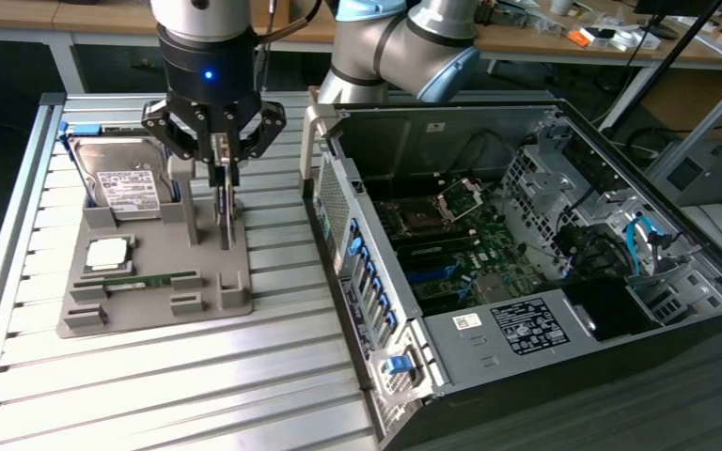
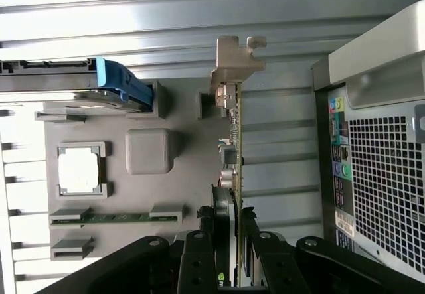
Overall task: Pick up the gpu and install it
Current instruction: 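Pick up the gpu and move the gpu toward the slot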
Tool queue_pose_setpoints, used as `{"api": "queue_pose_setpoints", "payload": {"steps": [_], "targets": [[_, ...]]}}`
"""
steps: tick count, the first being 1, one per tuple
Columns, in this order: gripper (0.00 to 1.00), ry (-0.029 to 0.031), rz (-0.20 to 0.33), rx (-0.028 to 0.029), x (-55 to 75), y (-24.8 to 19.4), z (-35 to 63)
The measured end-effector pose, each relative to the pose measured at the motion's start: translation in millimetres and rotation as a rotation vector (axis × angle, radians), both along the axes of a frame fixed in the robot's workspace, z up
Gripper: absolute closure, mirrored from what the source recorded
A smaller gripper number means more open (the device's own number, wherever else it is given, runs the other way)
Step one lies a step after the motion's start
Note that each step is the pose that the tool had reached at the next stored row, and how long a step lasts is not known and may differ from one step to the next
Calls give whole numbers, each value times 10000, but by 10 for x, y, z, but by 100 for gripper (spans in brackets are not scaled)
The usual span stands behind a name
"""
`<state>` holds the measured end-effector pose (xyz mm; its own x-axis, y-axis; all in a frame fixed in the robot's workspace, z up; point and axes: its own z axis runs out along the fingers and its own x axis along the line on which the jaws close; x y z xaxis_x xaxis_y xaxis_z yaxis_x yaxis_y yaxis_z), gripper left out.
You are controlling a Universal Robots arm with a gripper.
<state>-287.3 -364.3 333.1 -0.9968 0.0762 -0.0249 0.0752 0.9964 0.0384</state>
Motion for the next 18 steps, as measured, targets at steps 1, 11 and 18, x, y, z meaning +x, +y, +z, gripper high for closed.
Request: {"api": "queue_pose_setpoints", "payload": {"steps": [1,11,18], "targets": [[73,-1,0,0,0,0,4],[73,0,0,0,0,0,63],[73,0,0,0,0,0,100]]}}
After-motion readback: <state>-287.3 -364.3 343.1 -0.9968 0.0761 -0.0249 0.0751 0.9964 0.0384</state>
